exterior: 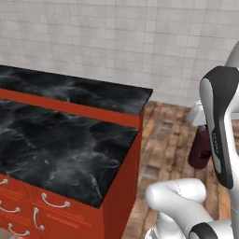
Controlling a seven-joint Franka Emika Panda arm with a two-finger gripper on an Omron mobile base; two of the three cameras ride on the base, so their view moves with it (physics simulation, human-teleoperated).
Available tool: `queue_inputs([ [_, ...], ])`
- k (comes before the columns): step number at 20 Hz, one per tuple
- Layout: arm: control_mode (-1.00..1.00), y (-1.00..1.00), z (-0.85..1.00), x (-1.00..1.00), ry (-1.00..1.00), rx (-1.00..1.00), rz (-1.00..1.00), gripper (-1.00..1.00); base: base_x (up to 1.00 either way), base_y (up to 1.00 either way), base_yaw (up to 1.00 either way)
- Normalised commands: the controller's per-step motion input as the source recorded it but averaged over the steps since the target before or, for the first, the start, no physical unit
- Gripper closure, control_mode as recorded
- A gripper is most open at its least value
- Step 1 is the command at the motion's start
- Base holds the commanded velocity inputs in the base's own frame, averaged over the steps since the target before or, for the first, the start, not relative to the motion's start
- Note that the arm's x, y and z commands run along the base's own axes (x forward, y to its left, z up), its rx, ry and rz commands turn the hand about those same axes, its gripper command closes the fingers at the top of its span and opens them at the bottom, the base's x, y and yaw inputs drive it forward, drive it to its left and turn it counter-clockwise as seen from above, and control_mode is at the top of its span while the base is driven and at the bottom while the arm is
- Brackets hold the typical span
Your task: Place the drinks on the dining counter in a tight cluster.
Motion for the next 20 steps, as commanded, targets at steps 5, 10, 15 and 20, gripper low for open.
queue_inputs([
  [5,1.0,0.0,0.0,0.0,0.0,0.0,0.0,1.0,0.68,-1.0,0.48],
  [10,1.0,0.0,0.0,0.0,0.0,0.0,0.0,1.0,0.66,-1.0,0.51],
  [15,1.0,0.0,0.0,0.0,0.0,0.0,0.0,1.0,0.62,-1.0,0.59],
  [20,1.0,0.0,0.0,0.0,0.0,0.0,0.0,1.0,0.63,-1.0,0.56],
])
